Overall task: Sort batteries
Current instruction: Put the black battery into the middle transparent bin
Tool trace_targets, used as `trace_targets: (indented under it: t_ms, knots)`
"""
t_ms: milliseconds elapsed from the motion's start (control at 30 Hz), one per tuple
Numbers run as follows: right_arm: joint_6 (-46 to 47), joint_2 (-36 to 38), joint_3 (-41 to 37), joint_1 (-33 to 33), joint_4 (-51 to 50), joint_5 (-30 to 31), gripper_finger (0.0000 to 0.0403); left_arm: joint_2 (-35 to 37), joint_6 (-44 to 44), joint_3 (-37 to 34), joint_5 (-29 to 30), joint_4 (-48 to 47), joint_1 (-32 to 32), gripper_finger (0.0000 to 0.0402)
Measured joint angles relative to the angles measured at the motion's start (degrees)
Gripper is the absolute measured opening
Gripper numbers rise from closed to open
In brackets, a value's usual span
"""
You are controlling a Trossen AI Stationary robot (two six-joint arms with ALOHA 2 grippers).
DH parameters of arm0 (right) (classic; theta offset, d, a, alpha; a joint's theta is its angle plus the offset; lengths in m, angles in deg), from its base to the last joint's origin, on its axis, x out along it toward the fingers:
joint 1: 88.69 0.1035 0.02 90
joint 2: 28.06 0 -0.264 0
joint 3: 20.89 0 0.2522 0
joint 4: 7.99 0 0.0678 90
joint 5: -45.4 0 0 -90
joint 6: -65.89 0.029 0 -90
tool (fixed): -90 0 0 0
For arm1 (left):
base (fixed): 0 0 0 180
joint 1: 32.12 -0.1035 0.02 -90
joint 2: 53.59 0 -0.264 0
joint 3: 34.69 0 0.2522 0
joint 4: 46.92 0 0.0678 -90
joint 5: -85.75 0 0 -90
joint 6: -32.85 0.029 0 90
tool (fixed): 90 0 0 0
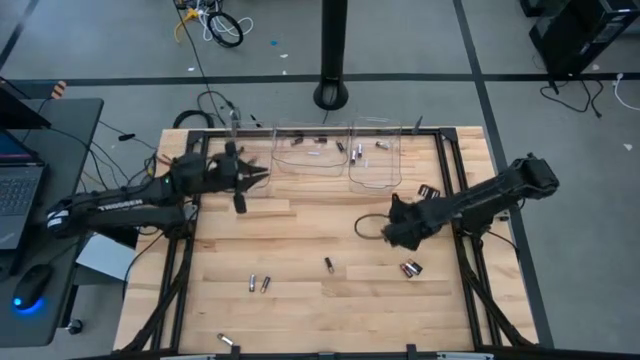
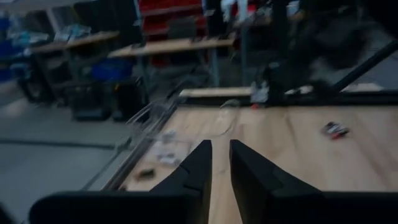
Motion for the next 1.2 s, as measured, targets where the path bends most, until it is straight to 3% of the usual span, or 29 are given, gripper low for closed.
trace_targets:
  t_ms: [133,367,700,833,1000,1200]
  knots:
    - [-10.33,-3.45,0.02,-7.29,-3.36,-4.17,0.0005,1.09,0.26,-1.72,0.04,1.22,2.56,0.0052]
    - [-26.62,-12.59,0.00,-17.85,-6.88,-4.81,0.0005,1.11,1.55,-1.77,0.13,1.34,4.64,0.0048]
    - [-40.49,-17.43,-5.07,-22.50,-6.95,-4.78,0.0005,1.09,2.23,-1.77,0.26,1.36,6.21,0.0048]
    - [-38.87,-16.06,-6.28,-21.08,-5.94,-8.00,0.0005,1.09,2.29,-1.77,0.26,1.47,6.46,0.0048]
    - [-34.50,-12.83,-3.15,-13.96,-4.70,-12.29,0.0005,1.09,2.29,-1.77,0.26,2.07,6.46,0.0048]
    - [-19.66,-6.02,-0.50,-3.15,6.05,-20.53,0.0005,1.04,1.70,-1.77,0.26,2.12,6.46,0.0048]
